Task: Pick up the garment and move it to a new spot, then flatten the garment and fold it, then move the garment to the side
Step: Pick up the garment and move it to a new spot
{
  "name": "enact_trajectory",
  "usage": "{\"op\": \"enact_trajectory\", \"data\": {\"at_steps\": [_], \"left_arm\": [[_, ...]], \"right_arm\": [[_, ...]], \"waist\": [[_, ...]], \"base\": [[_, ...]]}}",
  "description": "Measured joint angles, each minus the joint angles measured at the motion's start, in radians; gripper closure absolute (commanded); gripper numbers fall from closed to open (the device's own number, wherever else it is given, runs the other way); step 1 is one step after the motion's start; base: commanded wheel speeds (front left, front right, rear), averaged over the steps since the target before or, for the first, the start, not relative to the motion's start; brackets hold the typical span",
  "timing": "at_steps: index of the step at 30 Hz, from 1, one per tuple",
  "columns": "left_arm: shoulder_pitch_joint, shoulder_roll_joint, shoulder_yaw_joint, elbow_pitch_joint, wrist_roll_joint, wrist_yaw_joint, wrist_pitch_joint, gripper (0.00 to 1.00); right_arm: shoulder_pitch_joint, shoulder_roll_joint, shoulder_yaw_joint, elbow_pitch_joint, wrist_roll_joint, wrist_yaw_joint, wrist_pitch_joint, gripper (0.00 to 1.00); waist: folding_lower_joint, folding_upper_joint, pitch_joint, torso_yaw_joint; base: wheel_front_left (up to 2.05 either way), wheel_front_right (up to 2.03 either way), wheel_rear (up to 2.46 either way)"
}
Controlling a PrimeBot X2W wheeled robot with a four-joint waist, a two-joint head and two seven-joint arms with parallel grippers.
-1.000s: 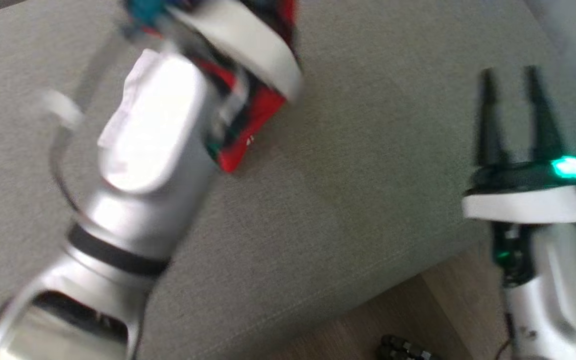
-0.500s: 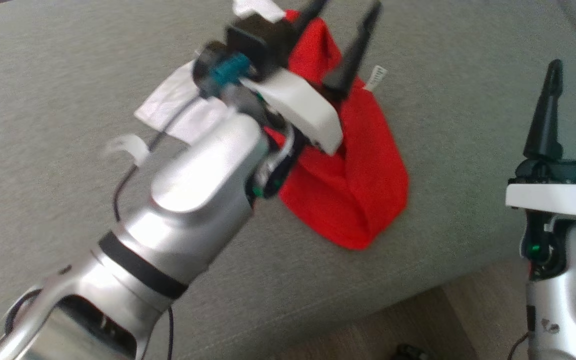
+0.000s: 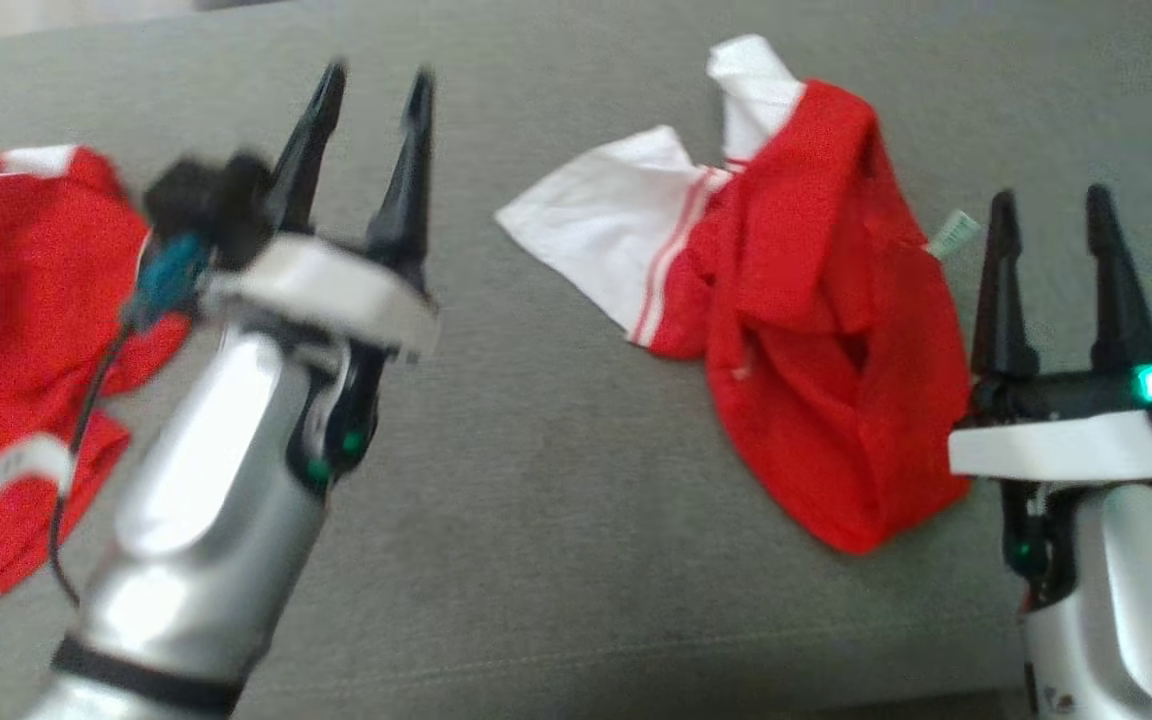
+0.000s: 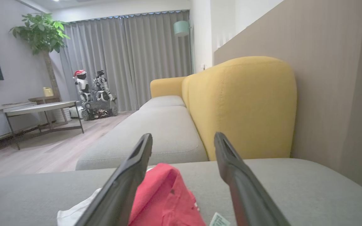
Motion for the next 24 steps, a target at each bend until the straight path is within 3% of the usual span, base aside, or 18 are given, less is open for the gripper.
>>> {"op": "enact_trajectory", "data": {"at_steps": [6,11,17,24], "left_arm": [[0.227,0.008,0.112,-0.100,0.040,-0.027,0.000,0.00],[0.375,-0.035,0.191,-0.165,0.086,-0.053,0.000,0.00],[0.419,-0.104,0.272,-0.195,0.139,-0.106,0.000,0.00],[0.428,-0.132,0.317,-0.194,0.178,-0.150,0.000,0.00]], "right_arm": [[0.032,0.000,0.019,0.032,-0.017,0.000,0.000,0.00],[0.062,0.000,0.023,0.044,-0.031,0.000,0.000,0.00],[0.062,0.000,0.028,0.050,-0.034,0.000,0.005,0.00],[0.062,0.000,0.045,0.052,-0.034,0.000,0.009,0.00]], "waist": [[0.0000,0.0000,-0.053,0.084],[-0.0001,0.0000,-0.081,0.130],[0.0000,0.0000,-0.085,0.149],[-0.0001,0.0000,-0.081,0.155]], "base": [[0.00,0.00,0.00],[0.00,0.00,0.00],[0.00,0.00,0.00],[0.00,0.00,0.00]]}}
